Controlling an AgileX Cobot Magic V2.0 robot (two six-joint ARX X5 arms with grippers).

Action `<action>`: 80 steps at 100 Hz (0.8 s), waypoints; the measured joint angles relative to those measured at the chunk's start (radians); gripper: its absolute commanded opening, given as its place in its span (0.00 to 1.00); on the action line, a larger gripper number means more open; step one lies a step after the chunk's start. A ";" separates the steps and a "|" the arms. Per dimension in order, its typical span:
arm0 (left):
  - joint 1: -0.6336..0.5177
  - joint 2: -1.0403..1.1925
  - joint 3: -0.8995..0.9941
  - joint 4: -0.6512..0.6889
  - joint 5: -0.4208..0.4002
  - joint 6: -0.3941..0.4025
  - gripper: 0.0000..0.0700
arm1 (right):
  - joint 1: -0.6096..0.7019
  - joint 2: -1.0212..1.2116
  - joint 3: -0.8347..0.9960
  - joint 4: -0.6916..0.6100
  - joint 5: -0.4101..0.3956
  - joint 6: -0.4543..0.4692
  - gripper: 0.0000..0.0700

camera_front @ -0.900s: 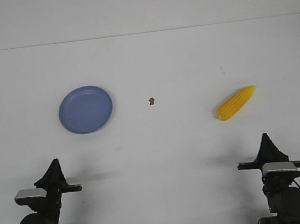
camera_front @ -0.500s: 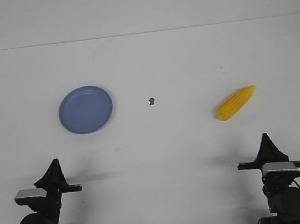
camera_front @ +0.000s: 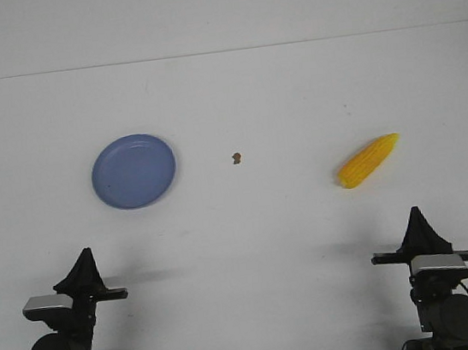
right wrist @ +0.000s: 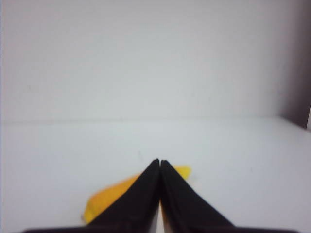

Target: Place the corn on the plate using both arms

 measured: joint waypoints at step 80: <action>0.000 0.716 0.910 -0.705 0.000 -0.040 0.02 | 0.000 0.449 0.711 -0.723 0.000 0.041 0.00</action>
